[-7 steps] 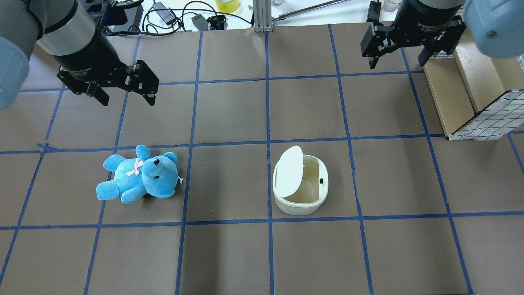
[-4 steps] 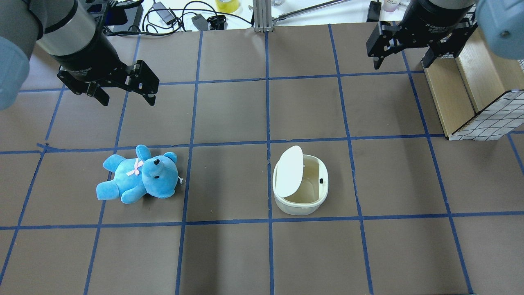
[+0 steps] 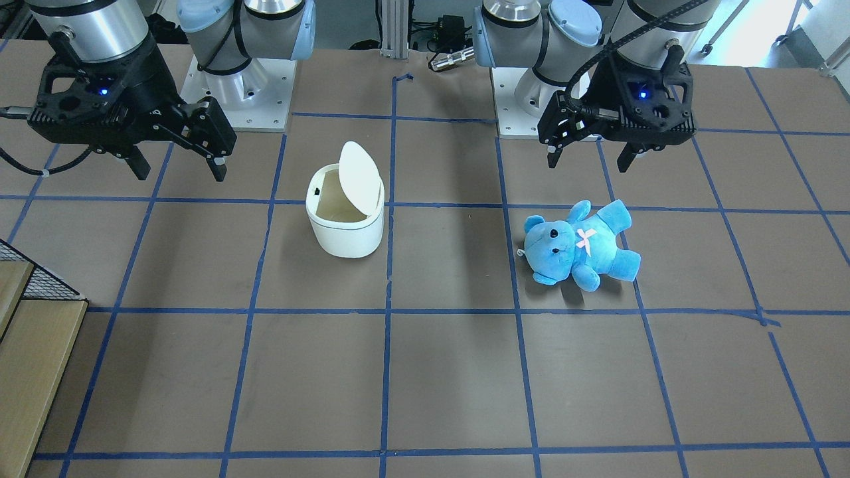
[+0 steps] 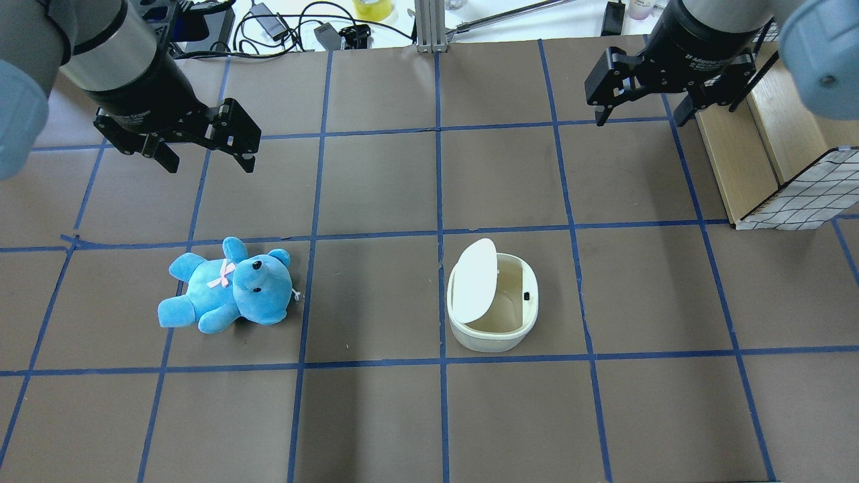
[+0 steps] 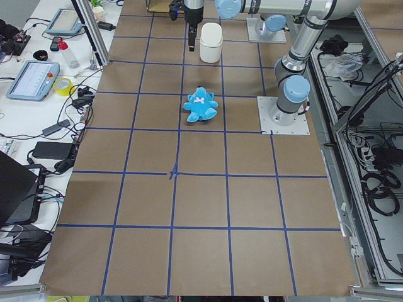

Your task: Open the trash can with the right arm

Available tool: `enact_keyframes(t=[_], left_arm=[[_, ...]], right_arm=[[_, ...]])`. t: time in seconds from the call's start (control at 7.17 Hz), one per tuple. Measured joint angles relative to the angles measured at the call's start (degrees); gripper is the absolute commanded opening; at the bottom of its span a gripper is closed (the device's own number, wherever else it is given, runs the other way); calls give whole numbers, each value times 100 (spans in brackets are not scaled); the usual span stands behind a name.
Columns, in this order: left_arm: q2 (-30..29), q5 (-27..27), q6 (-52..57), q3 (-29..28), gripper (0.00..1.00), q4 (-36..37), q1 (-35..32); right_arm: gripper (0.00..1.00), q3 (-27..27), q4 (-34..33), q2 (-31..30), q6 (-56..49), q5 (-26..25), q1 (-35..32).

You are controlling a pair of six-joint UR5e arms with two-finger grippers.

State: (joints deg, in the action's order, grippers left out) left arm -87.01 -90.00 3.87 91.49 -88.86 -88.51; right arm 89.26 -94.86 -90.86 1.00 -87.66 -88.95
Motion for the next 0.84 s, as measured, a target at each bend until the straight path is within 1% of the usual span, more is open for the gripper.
enact_keyframes(t=[0.42,0.84], left_arm=[[0,0,0,0,100,0,0],[0,0,0,0,100,0,0]], right_arm=[[100,-20,275,15,-30,-64,-42],[100,-57,317,33,-23,-120,-42]])
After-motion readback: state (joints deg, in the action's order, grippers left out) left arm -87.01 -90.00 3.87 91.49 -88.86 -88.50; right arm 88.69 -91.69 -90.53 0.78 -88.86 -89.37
